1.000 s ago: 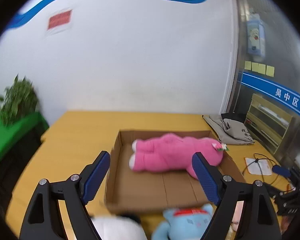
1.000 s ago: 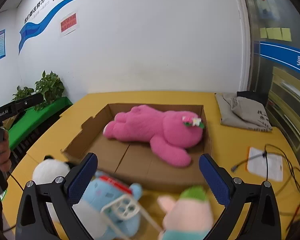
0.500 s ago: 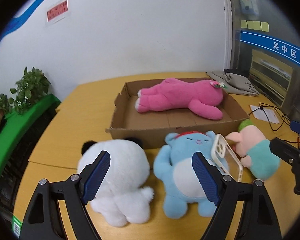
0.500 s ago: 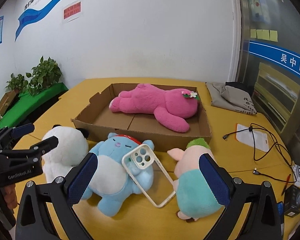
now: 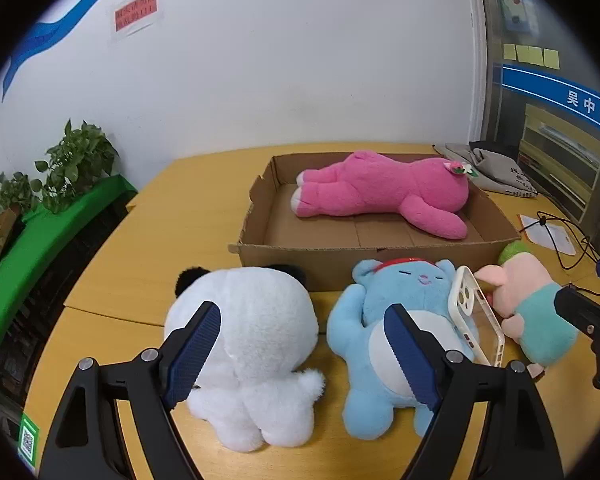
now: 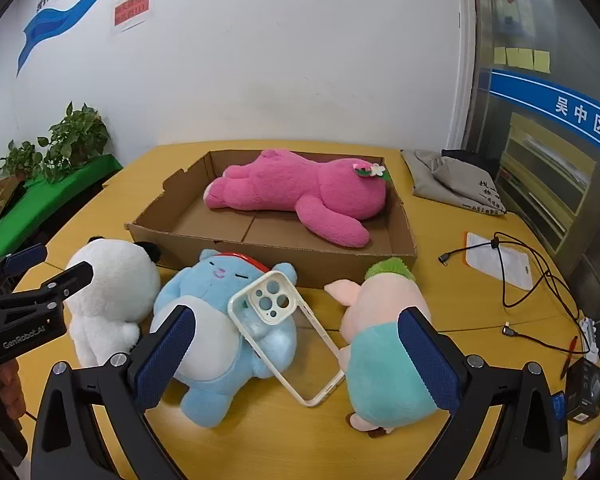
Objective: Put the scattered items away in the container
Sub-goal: 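Withdraw both grippers from the box toward the white panda plush, then close both grippers on the white panda plush's body and lift it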
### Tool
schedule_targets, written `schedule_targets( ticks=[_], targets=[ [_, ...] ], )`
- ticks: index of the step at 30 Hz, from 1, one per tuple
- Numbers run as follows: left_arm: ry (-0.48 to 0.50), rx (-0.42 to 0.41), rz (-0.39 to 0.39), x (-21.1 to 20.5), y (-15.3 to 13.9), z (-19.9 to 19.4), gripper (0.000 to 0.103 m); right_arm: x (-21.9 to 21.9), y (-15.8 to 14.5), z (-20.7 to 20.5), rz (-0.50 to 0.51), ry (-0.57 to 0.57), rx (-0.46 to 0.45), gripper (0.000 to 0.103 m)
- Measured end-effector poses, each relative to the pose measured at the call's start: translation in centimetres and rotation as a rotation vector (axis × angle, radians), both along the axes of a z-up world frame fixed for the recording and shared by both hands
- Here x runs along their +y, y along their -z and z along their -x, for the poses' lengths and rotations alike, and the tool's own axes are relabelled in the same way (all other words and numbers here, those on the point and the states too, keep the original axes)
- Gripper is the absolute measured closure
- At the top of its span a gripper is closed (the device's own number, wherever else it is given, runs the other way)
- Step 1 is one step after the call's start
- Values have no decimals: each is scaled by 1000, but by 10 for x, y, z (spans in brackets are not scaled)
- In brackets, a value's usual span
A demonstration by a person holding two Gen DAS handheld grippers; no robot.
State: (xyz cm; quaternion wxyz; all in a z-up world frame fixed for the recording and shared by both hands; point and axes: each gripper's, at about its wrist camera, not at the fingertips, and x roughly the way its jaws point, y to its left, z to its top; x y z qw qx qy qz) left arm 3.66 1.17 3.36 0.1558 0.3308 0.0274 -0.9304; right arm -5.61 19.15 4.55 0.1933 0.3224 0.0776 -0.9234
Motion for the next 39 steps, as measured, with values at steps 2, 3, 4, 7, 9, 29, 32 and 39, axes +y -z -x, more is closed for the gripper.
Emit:
schedule_targets(
  ticks=[2, 3, 4, 7, 9, 29, 32, 39],
  targets=[
    [8, -7, -1, 0, 2, 2, 19, -1, 2, 1, -2, 2, -5, 0],
    [12, -12, 2, 1, 3, 3, 19, -1, 3, 1, -1, 2, -6, 0],
    [14, -15, 3, 1, 4, 4, 19, -1, 3, 2, 0, 3, -5, 0],
    [38, -25, -16, 0, 7, 7, 19, -1, 3, 3, -1, 5, -6, 0],
    [45, -29, -40, -2, 8, 8, 19, -1, 4, 5, -6, 11, -10, 0],
    [89, -182, -403, -165, 55, 46, 19, -139, 77, -2, 87, -420, -190, 0],
    [148, -167, -515, -178, 70, 56, 9, -170, 97, -6, 108, -479, -224, 0],
    [220, -162, -664, -186, 97, 62, 9, -235, 142, 8, 45, -452, -186, 0]
  ],
)
